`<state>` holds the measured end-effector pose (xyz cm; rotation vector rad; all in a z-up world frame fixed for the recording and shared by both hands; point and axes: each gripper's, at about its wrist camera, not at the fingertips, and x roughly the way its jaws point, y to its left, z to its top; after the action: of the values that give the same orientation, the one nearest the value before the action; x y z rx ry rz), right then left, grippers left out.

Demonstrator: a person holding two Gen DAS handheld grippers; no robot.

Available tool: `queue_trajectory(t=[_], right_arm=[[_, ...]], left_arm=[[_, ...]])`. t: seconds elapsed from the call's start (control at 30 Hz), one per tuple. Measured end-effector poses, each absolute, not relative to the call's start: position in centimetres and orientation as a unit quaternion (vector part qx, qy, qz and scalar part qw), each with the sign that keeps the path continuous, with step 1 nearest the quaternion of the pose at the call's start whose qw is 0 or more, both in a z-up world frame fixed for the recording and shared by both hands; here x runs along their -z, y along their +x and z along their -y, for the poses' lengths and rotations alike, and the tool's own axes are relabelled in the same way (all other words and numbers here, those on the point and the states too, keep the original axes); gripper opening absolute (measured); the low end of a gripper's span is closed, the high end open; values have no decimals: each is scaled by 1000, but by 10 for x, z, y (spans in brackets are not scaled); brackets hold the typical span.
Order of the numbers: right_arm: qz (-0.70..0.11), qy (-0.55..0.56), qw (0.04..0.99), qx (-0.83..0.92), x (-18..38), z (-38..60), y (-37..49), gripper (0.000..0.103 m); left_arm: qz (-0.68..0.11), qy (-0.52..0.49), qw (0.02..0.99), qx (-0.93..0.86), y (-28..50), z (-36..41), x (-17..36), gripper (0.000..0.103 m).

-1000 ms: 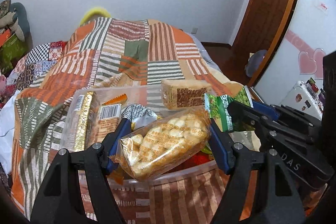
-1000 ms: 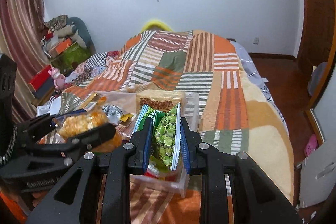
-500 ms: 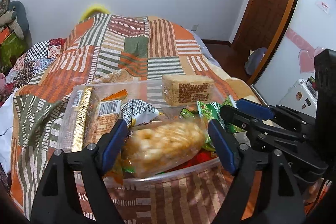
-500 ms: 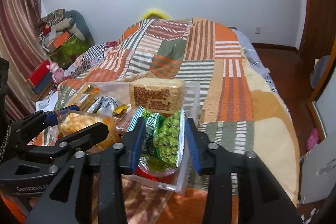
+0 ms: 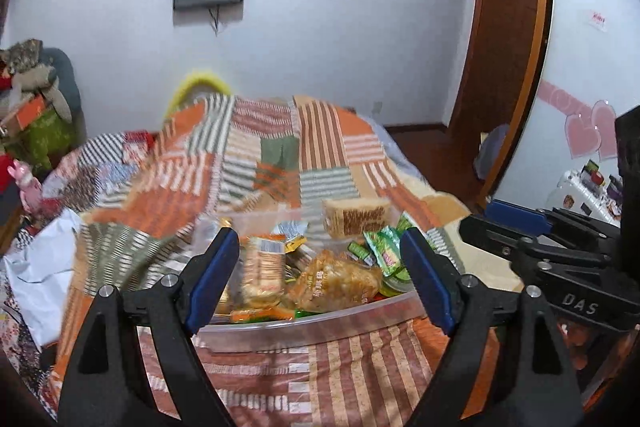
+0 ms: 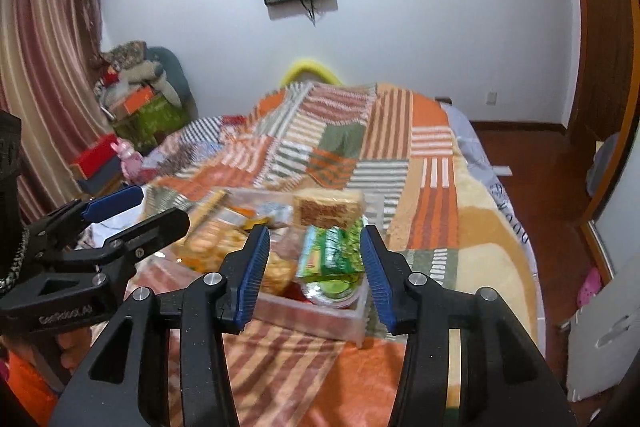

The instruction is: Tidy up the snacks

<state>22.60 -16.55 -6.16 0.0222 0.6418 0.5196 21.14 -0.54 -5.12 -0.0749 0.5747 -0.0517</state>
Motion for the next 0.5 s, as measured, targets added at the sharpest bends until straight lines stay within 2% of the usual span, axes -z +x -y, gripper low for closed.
queue_trajectory(t=[0.13,0.2,0.33,0.5], right_arm=[[-279,11,924,-260,39,166,198,48],[-259,6,930,-261,27,165,182,57],[-223,0,940,-259,11,163,154,67],[-193,-7,948,-252,-1,159,129,79]], left_arm=[[-248,-45,968,23,176,-1,24,83],[-230,-47,972,24,160,-3,12,83],[-198,-43,979,24,127,-2,-7,83],[-168,-36,985,12,93,0,-21,91]])
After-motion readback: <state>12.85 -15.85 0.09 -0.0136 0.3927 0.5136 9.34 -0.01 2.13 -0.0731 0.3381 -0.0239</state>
